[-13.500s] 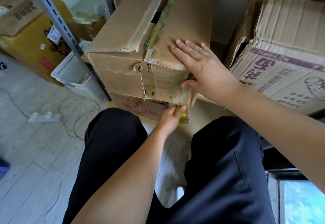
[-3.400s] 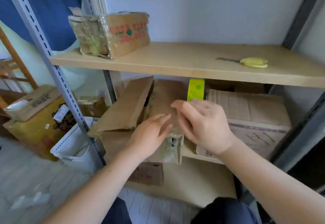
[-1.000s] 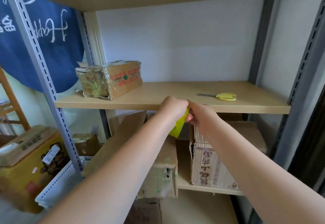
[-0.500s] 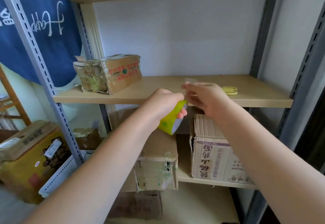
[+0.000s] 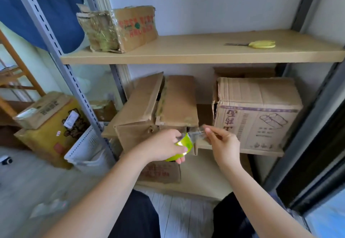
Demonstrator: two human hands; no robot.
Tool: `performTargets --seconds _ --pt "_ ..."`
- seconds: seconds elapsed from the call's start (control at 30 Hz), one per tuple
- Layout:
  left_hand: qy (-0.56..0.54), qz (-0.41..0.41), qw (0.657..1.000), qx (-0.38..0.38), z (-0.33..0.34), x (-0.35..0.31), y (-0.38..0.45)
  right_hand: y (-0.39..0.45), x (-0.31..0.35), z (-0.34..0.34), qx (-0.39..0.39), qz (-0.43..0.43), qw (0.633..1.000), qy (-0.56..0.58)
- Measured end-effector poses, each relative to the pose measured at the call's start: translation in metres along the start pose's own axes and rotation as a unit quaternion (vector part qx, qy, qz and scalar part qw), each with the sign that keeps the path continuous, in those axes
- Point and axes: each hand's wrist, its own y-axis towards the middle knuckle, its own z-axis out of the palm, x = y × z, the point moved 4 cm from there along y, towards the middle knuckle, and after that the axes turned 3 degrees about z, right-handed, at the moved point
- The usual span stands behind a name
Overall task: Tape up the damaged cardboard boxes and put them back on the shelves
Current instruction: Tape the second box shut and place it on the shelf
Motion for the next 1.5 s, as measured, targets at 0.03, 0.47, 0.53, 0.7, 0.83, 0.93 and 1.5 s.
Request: performTargets --seconds 0.03,0.47,0.53,0.7,0.83,0.93,1.5 --pt "0.027 0.004 1.0 -0.015 0.003 0.005 0.004 0.0 -0.009 0.005 0.006 0.025 0.999 0.045" --pt "0.51 -0.016 0.822 -0.252 0.011 0.032 0.004 0.016 -0.071 0.024 0.019 0.184 0.92 0.346" --pt "0.513 -0.006 0.82 -0.255 0.017 0.035 0.005 0.024 -0.072 0.027 0.027 0.178 0.912 0.369" --pt "0.531 -0.036 0.799 -0.279 0.016 0.044 0.01 0.038 -0.072 0.038 0.039 0.182 0.925 0.332" --pt "0.538 -0.053 0.792 -0.283 0.017 0.048 0.013 0.045 -0.069 0.05 0.027 0.177 0.94 0.29" --pt "0.536 -0.053 0.793 -0.284 0.02 0.05 0.014 0.051 -0.065 0.058 0.013 0.152 0.95 0.272" --pt "0.533 -0.074 0.793 -0.286 0.01 0.071 0.016 0.025 -0.012 0.062 0.082 -0.363 0.887 -0.274"
